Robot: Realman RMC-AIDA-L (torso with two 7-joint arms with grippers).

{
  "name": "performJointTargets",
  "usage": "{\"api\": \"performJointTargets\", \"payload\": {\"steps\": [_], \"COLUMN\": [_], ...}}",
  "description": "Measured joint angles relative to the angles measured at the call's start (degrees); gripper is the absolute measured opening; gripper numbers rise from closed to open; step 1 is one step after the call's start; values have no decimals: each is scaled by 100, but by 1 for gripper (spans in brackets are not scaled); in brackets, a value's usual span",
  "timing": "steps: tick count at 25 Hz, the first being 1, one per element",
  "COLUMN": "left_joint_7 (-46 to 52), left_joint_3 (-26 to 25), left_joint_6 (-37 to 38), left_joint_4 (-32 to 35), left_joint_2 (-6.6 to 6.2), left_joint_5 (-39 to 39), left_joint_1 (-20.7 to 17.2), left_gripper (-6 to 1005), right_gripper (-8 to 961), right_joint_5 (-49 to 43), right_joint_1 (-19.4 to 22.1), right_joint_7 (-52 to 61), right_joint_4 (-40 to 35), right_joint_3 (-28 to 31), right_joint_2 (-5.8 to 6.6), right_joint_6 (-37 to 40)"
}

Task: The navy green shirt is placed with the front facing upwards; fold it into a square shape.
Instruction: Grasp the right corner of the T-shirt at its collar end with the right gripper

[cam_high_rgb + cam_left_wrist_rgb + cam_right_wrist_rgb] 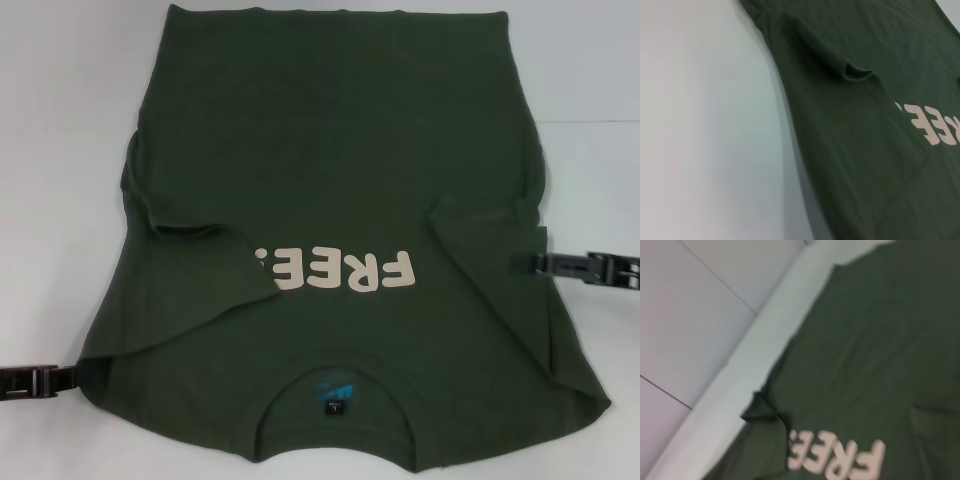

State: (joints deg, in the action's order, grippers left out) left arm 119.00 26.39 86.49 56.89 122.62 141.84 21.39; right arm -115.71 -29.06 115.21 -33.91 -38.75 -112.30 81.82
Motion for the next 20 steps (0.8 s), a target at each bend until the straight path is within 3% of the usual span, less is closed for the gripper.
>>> {"api": "performJointTargets", "payload": {"steps": [5, 9, 13, 20], "left_joint_7": [69, 70, 75, 79], "left_joint_3": [-10, -12, -12, 16], "left_joint_6": [-40, -52, -51, -69], "left_joint_4": [-1, -23, -33, -56], "left_joint_2": [21, 44, 54, 54], "left_joint_5": [0, -4, -8, -8], "left_joint_1": [-20, -16, 7, 47], "left_gripper": [28, 28, 28, 28], "right_gripper": [900, 899, 900, 899], "right_joint_5": [-201, -337, -571, -832], "right_joint_1": [233, 448, 647, 790], "right_joint_7": [313, 555, 732, 800], "right_joint_4": [29, 6, -7, 36], "right_joint_3": [15, 17, 27, 62], "right_joint_2": [257, 368, 426, 416], "right_joint_6": [360, 595, 771, 777]}}
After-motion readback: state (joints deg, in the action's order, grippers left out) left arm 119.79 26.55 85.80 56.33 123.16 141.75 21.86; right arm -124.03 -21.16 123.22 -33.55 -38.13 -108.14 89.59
